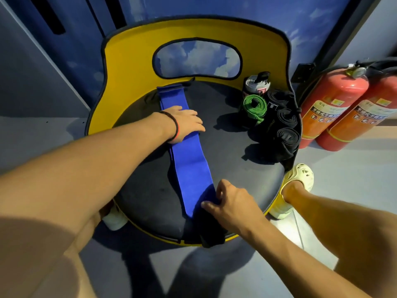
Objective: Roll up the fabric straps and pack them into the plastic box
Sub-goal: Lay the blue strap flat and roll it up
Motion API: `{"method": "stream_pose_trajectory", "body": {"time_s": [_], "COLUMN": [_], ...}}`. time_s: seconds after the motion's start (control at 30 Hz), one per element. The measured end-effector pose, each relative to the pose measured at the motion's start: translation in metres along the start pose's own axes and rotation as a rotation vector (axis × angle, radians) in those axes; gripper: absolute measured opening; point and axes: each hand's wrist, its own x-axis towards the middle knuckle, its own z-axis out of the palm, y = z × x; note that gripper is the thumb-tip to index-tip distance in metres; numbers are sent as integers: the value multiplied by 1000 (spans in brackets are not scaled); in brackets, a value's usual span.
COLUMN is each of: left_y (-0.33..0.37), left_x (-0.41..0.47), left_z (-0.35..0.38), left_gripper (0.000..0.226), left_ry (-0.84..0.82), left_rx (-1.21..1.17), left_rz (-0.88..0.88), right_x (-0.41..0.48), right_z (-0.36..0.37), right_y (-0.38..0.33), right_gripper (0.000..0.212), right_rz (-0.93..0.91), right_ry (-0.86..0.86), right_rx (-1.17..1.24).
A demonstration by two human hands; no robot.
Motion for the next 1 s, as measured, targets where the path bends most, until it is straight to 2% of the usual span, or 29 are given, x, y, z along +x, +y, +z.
{"method": "stream_pose_trajectory", "body": {"time_s": [0.17, 0.33, 0.47, 0.77, 0.93, 1.0], "left_y": [-13, -23, -29, -32, -35, -37], "left_x": [3, -8, -19, -29, -40, -44], "left_z": [9, 10, 16, 34, 31, 31], "left_gripper": [60, 43, 39, 33, 36, 36], "left_ry": [66, 86, 137, 202, 261, 248], "left_rx": [-6, 3, 5, -4, -49, -73], "left_rz": [-7, -45, -47, -62, -53, -64], "right_x": [4, 13, 15, 12, 26, 39], "right_z": [4, 2, -1, 14, 15, 4], "right_y": [-5, -9, -18, -39, -40, -38], "right_gripper": [53, 39, 31, 32, 32, 25], "right_rz": [27, 20, 17, -30, 42, 46], "right_ry": [8, 94, 89, 144, 32, 26], "right_rx": [172, 121, 158, 45, 162, 89]}}
